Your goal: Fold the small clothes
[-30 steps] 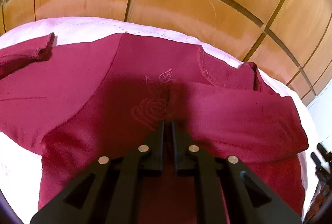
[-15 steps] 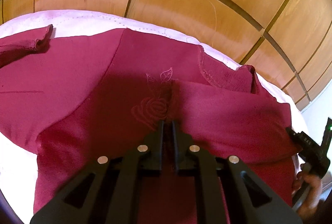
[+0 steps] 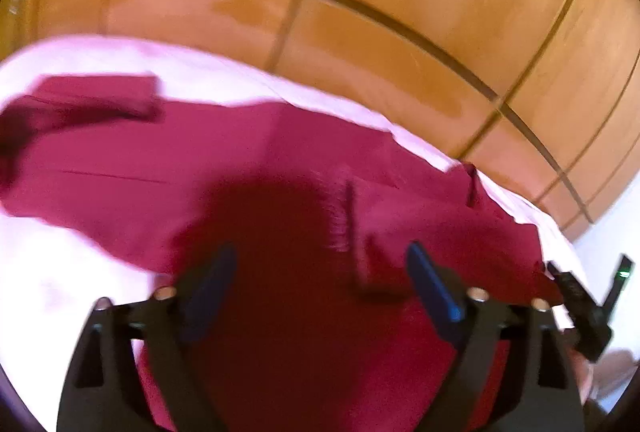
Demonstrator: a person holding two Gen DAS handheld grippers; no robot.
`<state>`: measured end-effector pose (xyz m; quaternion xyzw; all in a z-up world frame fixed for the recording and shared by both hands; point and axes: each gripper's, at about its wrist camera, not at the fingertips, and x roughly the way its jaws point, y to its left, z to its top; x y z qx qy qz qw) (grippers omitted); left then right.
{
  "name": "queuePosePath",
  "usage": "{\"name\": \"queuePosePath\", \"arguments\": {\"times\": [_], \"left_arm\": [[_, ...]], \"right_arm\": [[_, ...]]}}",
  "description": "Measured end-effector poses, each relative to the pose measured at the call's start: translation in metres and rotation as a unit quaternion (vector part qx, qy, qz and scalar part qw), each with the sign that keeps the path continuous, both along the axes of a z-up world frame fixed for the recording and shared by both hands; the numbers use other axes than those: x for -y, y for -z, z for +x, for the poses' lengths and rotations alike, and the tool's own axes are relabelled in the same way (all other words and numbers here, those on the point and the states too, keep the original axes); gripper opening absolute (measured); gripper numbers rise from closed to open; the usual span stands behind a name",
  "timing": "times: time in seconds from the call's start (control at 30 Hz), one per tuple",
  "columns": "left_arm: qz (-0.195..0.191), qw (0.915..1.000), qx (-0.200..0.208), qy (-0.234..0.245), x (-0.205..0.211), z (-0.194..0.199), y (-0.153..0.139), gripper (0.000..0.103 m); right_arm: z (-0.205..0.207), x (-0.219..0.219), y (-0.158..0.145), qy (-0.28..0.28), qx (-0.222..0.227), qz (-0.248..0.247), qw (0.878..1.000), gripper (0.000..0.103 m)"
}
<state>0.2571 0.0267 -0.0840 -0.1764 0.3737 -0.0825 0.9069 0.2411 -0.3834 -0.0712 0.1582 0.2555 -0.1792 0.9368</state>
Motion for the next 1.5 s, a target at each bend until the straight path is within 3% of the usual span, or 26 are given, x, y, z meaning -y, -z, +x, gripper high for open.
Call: {"name": "queuePosePath", "arguments": {"times": [0.03,0.07,0.13,0.2,0.3,0.37,0.5,0.6,0.7,0.97,1.03,1.2,1.27,1.33,1.43,1.5], "left_arm": [[0.006,0.9999,0.000,-0.009,-0.007,-0.006,-0.002,0.090],[0.015,0.9996,-0.003,-0.023,-0.016,-0.011,-0.004,0.094],[0.072,0.9947,-0.012,-0.073,-0.033,-0.023,-0.006,0.098],[0.156,0.9789,-0.029,-0.129,-0.049,-0.032,-0.006,0.101],[0.229,0.9457,-0.071,-0.219,-0.081,-0.042,0.002,0.101],[0.231,0.9315,-0.109,-0.259,-0.103,-0.045,0.012,0.101],[0.229,0.9186,-0.145,-0.287,-0.130,-0.048,0.029,0.101],[0.185,0.9302,-0.134,-0.287,-0.146,-0.052,0.032,0.101],[0.163,0.9356,-0.125,-0.287,-0.153,-0.054,0.037,0.101],[0.191,0.9299,-0.126,-0.288,-0.141,-0.050,0.041,0.101],[0.191,0.9302,-0.123,-0.289,-0.140,-0.052,0.041,0.101],[0.206,0.9264,-0.122,-0.290,-0.133,-0.058,0.041,0.101],[0.208,0.9261,-0.120,-0.292,-0.132,-0.058,0.043,0.101],[0.207,0.9261,-0.118,-0.292,-0.133,-0.058,0.042,0.101],[0.209,0.9257,-0.117,-0.293,-0.131,-0.060,0.042,0.101],[0.208,0.9257,-0.117,-0.293,-0.133,-0.059,0.042,0.101]], "right_arm": [[-0.006,-0.009,-0.007,0.002,0.012,-0.025,1.000,0.068],[-0.011,-0.022,-0.016,-0.006,0.022,-0.059,0.998,0.070],[-0.011,-0.044,-0.027,-0.039,0.017,-0.095,0.995,0.071],[-0.010,-0.071,-0.037,-0.098,0.009,-0.102,0.990,0.071],[0.000,-0.110,-0.045,-0.213,-0.009,-0.025,0.977,0.071],[0.010,-0.139,-0.046,-0.272,-0.026,0.020,0.962,0.071],[0.036,-0.206,-0.042,-0.368,-0.077,0.060,0.925,0.071],[0.056,-0.247,-0.037,-0.407,-0.104,0.098,0.902,0.071],[0.072,-0.280,-0.033,-0.420,-0.126,0.129,0.889,0.071],[0.137,-0.356,-0.018,-0.440,-0.173,0.220,0.853,0.070],[0.151,-0.372,-0.011,-0.433,-0.185,0.240,0.849,0.064],[0.182,-0.398,0.014,-0.394,-0.217,0.289,0.845,0.063],[0.190,-0.404,0.025,-0.377,-0.222,0.306,0.845,0.054],[0.193,-0.406,0.033,-0.375,-0.220,0.329,0.838,0.033],[0.191,-0.407,0.035,-0.385,-0.216,0.338,0.831,0.012],[0.184,-0.402,0.025,-0.397,-0.202,0.315,0.838,0.011]]}}
